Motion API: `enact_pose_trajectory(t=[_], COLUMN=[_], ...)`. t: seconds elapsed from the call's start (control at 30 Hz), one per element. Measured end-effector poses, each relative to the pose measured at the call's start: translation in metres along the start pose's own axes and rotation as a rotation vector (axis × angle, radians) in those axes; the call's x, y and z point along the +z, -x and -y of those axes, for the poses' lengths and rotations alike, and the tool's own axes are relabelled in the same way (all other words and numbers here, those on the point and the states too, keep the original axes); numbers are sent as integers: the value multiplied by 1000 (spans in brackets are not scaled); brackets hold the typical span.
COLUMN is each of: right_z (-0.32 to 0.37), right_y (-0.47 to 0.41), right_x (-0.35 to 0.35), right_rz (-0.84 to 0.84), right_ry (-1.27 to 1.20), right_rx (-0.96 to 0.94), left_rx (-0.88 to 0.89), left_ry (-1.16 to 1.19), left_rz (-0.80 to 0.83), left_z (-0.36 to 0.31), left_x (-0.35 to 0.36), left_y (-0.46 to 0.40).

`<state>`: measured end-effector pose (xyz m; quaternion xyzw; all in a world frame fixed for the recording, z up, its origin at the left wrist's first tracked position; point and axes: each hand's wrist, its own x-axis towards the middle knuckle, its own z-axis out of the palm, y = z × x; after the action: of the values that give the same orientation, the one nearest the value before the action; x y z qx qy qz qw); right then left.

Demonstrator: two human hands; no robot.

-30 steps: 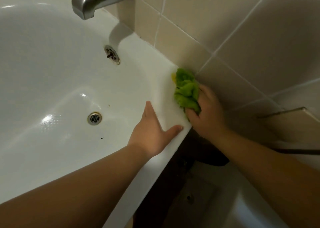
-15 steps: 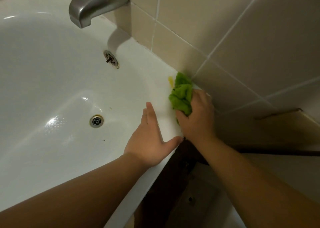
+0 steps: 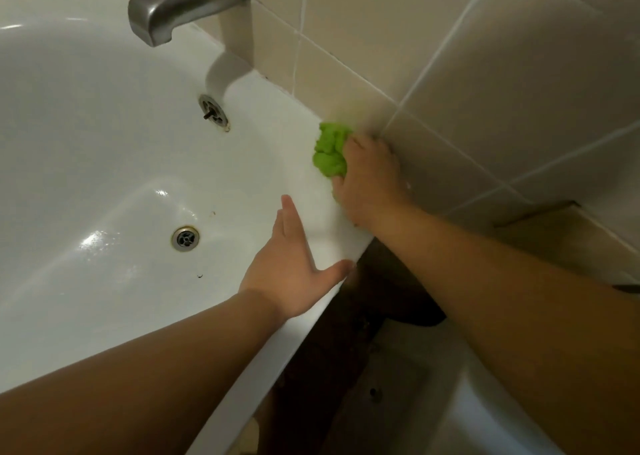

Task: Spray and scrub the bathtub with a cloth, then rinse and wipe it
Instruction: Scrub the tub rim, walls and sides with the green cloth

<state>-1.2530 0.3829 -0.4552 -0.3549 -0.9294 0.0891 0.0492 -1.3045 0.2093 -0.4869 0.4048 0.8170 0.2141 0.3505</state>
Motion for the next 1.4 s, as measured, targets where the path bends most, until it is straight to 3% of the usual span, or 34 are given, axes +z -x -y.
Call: enact_pose_trajectory(t=[0.1, 0.27, 0.5, 0.7, 0.9, 1.1, 1.3, 1.4], right_z=[13, -10, 11, -7, 9, -6, 11, 1], right_y=[-16, 42, -18, 45, -21, 48, -25, 0], right_x=[-1, -9, -4, -15, -8, -15, -3, -8], right_rz=[10, 44, 55, 89, 71, 80, 73, 82], right_ry=[-8, -5, 32, 60, 97, 84, 38, 69], right_rx=[-40, -42, -55, -75, -98, -112, -110, -87], left_rx=[-10, -17, -31, -42, -54, -51, -59, -55], left_ry=[-3, 6, 4, 10, 29, 39, 30, 20], left_rz=[-7, -1, -2, 2, -2, 6, 1, 9], left_z=[2, 0, 1, 0, -1, 0, 0, -1], left_x=[1, 0, 1, 1, 0, -1, -1, -1], left_y=[1, 3, 3, 7, 7, 9, 7, 7])
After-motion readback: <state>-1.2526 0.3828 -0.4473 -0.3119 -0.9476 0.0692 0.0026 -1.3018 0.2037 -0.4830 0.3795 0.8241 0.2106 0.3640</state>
